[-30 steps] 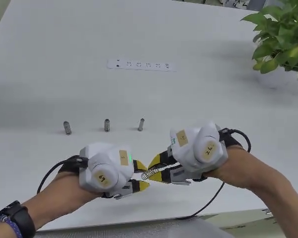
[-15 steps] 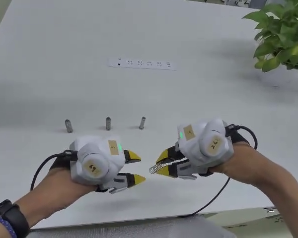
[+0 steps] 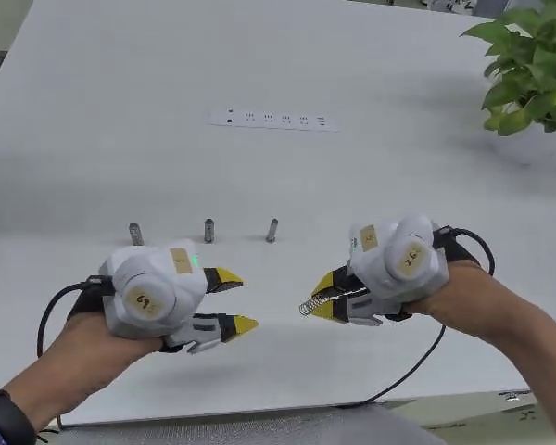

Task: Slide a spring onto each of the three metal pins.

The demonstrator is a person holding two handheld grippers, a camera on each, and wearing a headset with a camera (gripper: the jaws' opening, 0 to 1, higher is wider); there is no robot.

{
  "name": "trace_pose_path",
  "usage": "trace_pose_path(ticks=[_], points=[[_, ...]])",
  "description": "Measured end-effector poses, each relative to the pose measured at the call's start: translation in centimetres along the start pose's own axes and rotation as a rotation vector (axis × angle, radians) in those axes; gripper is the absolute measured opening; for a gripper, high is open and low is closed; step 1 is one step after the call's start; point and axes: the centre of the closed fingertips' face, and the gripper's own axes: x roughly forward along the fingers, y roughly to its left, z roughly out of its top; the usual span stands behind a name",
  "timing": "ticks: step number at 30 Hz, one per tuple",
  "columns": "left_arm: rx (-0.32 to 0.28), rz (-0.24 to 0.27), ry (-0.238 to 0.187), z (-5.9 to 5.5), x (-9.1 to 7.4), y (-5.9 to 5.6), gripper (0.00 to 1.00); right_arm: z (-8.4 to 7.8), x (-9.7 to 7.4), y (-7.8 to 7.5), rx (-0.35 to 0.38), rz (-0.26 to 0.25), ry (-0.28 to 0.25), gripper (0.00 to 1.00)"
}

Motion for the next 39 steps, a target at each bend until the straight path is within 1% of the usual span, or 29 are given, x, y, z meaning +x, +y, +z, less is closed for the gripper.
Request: trace_pose_path(ticks=[3, 8, 11, 13, 16, 19, 27, 33, 39], points=[[-0.012, 0.020, 0.004, -0.5, -0.6, 0.4, 0.30, -0.4, 0.1, -0.6, 0.012, -0.008, 0.008, 0.09], [-0.060, 0.057, 0.002, -1.1, -1.8, 1.3, 0.33, -0.9, 0.0, -1.6, 0.023, -0.014, 0.019, 0.09], [-0.092, 0.087, -0.013, -1.3, -2.7, 1.9, 0.35, -1.0, -0.2, -2.1, 0.030, -0.023, 0.015, 0.09], [-0.101, 0.101, -0.015, -1.6, -3.2, 2.2, 0.35, -1.2, -0.2, -2.6, 0.041, -0.028, 0.013, 0.09], [-0.106, 0.124, -0.011, -1.9, -4.0, 2.6, 0.37, -1.5, -0.1, -3.0, 0.048, -0.032, 0.020, 0.09], [-0.117, 0.154, -0.011, -2.3, -5.1, 3.4, 0.38, -1.7, -0.1, -3.6, 0.056, -0.036, 0.025, 0.09], [-0.134, 0.207, -0.013, -2.9, -7.2, 4.8, 0.40, -1.7, -0.1, -4.4, 0.061, -0.043, 0.027, 0.09], [-0.144, 0.243, -0.009, -3.0, -8.6, 5.3, 0.42, -1.6, 0.1, -5.3, 0.063, -0.046, 0.032, 0.09], [-0.172, 0.279, -0.010, -3.7, -9.9, 6.0, 0.44, -1.6, 0.6, -6.5, 0.074, -0.051, 0.040, 0.09]])
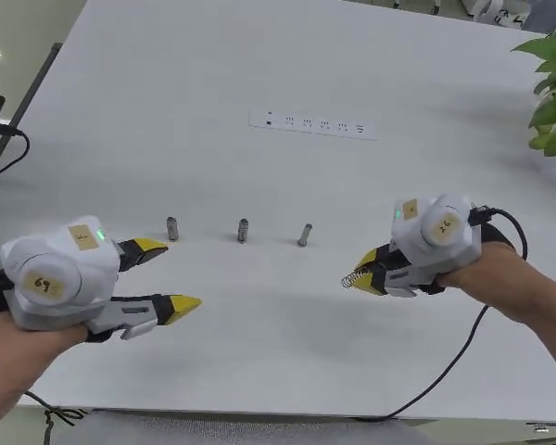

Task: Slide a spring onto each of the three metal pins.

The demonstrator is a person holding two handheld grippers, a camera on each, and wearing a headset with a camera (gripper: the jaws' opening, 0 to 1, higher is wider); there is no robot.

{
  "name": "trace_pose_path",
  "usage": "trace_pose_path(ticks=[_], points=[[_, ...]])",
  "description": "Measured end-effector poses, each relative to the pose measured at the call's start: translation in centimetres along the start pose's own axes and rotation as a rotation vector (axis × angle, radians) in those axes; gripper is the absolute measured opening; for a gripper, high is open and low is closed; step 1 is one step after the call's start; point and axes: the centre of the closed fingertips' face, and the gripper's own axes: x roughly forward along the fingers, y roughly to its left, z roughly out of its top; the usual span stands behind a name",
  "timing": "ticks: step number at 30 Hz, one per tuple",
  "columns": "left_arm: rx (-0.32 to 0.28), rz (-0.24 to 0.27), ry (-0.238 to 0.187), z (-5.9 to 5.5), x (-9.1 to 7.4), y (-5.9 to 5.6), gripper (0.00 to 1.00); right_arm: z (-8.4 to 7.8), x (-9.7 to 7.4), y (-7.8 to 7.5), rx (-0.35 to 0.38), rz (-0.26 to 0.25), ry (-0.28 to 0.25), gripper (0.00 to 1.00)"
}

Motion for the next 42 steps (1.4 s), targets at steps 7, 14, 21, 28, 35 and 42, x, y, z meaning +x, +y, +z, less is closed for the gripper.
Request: trace_pose_path(ticks=[7, 14, 21, 28, 35, 42], points=[[-0.031, 0.028, 0.006, -0.8, -0.9, 0.9, 0.48, 0.4, 0.4, -1.6, 0.010, -0.011, 0.009, 0.09], [-0.049, 0.047, 0.013, -1.4, -1.4, 1.6, 0.50, 0.7, 1.0, -3.1, 0.025, -0.024, 0.016, 0.09], [-0.074, 0.065, 0.011, -1.9, -1.9, 2.3, 0.53, 0.7, 1.8, -4.0, 0.025, -0.018, 0.040, 0.09], [-0.099, 0.091, 0.019, -2.7, -2.6, 3.2, 0.56, 1.1, 2.3, -5.0, 0.008, -0.013, 0.056, 0.09], [-0.127, 0.113, 0.029, -3.6, -3.2, 3.8, 0.59, 1.8, 2.7, -5.8, 0.006, -0.014, 0.062, 0.09], [-0.141, 0.124, 0.037, -3.9, -3.5, 4.0, 0.62, 2.6, 3.1, -6.9, 0.005, -0.020, 0.061, 0.09]])
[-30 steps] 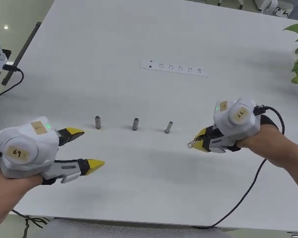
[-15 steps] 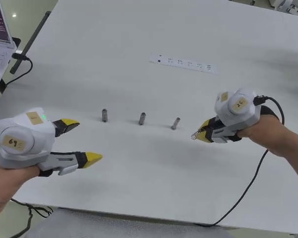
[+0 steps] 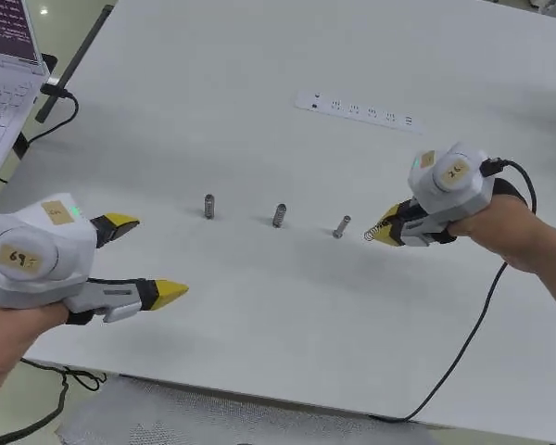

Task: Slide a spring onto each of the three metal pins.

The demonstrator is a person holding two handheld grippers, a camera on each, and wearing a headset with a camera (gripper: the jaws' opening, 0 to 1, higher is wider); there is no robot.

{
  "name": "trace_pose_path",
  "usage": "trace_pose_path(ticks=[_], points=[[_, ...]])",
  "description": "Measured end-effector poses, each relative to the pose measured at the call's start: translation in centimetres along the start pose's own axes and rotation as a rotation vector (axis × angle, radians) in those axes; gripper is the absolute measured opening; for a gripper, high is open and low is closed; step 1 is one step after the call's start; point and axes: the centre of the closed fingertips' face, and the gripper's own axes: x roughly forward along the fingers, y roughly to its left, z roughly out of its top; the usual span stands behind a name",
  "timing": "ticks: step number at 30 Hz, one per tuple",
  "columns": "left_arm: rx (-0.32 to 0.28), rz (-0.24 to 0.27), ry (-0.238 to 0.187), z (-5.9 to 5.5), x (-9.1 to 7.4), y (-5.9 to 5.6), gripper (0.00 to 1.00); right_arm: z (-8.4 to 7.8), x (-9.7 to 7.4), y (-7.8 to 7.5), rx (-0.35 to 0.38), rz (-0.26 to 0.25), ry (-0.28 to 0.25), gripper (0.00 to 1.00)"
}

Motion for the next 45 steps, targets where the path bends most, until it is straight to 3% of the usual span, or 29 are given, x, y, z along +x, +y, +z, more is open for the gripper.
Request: trace_pose_path(ticks=[14, 45], points=[[-0.012, 0.016, -0.003, 0.1, -0.5, 0.8, 0.62, 1.0, 1.1, -1.9, -0.007, 0.002, 0.005, 0.09], [-0.042, 0.034, 0.009, -0.8, -1.1, 1.4, 0.61, 1.8, 3.8, -2.8, -0.046, 0.040, 0.033, 0.09]])
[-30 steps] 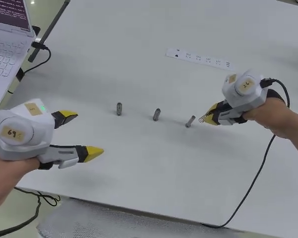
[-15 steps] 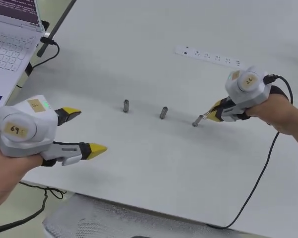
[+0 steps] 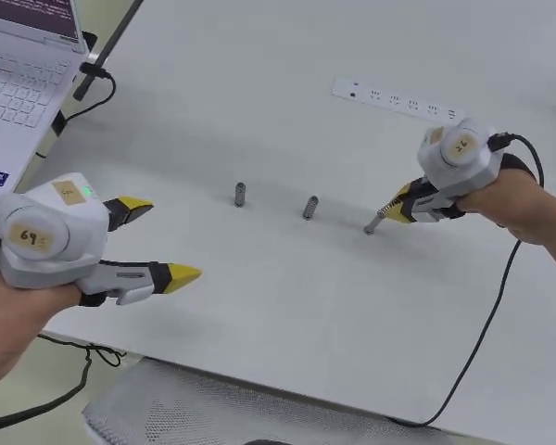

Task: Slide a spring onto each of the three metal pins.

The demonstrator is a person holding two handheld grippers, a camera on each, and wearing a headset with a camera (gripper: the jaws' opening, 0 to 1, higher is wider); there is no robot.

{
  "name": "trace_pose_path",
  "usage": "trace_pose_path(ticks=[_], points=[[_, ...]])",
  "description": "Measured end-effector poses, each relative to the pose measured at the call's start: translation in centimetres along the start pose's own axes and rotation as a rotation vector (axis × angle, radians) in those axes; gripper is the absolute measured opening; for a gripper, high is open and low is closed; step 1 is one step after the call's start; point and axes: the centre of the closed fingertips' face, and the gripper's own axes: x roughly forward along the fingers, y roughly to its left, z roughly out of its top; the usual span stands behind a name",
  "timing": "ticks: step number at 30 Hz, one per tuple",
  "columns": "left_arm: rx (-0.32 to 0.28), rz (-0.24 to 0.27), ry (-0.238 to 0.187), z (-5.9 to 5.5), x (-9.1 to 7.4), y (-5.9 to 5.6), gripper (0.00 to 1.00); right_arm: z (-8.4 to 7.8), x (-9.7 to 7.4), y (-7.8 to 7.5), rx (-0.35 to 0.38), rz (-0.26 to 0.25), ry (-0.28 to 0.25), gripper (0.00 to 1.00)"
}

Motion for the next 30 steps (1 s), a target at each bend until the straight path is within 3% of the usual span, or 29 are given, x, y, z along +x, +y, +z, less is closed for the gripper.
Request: trace_pose_path(ticks=[30], points=[[-0.016, 0.003, 0.014, -0.5, -0.2, 0.2, 0.61, -0.7, 2.7, 0.0, -0.057, 0.044, 0.074, 0.09]])
